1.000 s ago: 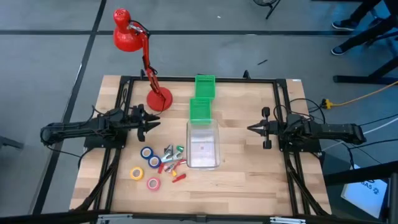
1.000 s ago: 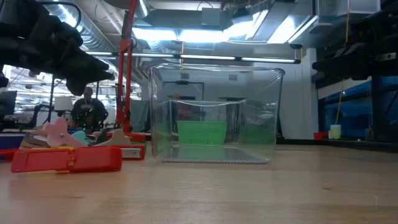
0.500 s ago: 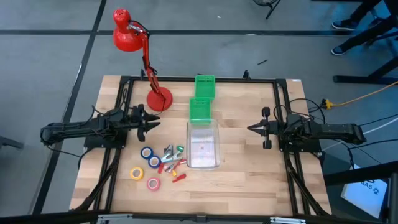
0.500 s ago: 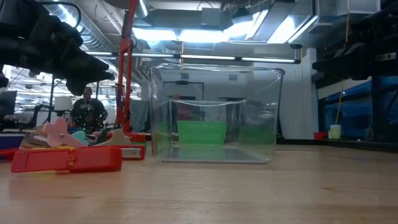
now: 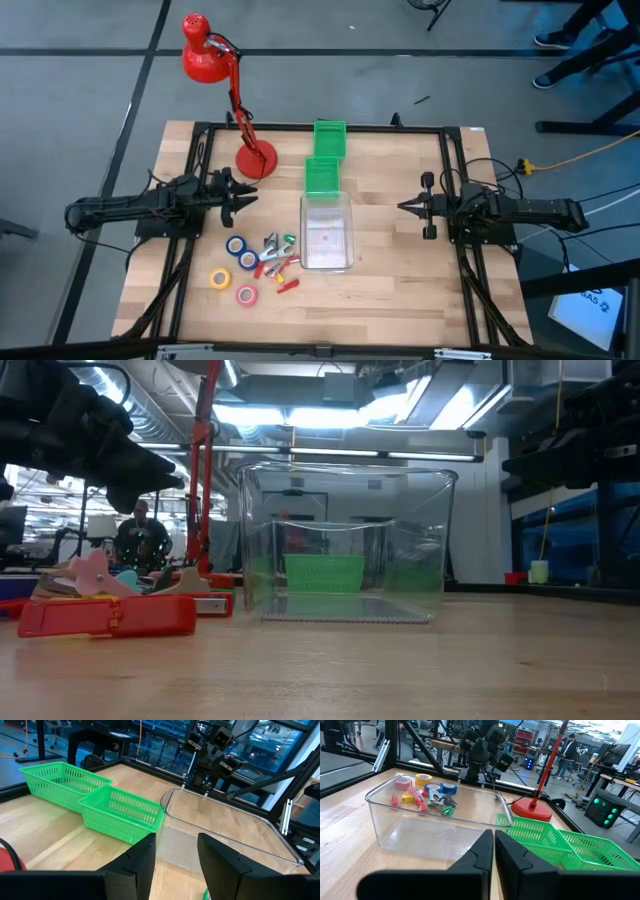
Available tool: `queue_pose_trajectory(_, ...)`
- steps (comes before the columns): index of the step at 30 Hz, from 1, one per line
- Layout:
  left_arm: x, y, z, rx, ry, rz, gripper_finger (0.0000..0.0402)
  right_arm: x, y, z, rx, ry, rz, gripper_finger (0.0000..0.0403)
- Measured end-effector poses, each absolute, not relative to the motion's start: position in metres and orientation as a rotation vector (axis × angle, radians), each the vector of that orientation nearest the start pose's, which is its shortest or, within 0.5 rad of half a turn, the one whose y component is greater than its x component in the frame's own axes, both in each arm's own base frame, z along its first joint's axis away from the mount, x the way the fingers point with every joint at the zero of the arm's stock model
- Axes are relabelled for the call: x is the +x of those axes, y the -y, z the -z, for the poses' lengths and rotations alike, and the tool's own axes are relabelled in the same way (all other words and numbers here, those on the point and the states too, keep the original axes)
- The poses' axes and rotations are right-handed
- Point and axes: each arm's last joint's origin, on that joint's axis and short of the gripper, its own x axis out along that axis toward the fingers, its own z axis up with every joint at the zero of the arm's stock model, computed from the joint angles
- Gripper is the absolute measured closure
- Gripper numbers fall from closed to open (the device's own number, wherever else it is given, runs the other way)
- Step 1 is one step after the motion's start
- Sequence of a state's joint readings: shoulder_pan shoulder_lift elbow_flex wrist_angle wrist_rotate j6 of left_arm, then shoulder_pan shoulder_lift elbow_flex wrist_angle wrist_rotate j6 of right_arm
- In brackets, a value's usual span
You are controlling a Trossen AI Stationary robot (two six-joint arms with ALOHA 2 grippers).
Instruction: Pick and place Stapler, Stapler remover, tape
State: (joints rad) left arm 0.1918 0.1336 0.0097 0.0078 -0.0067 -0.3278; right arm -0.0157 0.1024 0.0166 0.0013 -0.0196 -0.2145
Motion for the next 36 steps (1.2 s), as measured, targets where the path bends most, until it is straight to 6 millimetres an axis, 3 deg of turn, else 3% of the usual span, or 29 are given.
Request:
queue_pose_trajectory(18,0.103,-0.020,-0.157,-0.337,-0.082,-0.216,0.0258,0.103,0.001,-0.161,-0.288,-0.083,-0.008,0.0382)
queue_pose_trajectory(21,0.103,-0.020,-0.157,-0.337,-0.082,-0.216,0.0258,0.103,0.000,-0.164,-0.153,-0.046,-0.044,0.0382)
queue_pose_trajectory(32,0.103,-0.020,-0.157,-0.337,-0.082,-0.215,0.0258,0.103,-0.001,-0.172,0.604,0.011,-0.066,0.0382)
queue_pose_trajectory(36,0.103,-0.020,-0.157,-0.337,-0.082,-0.215,0.0258,0.103,-0.001,-0.172,0.727,0.003,-0.065,0.0382)
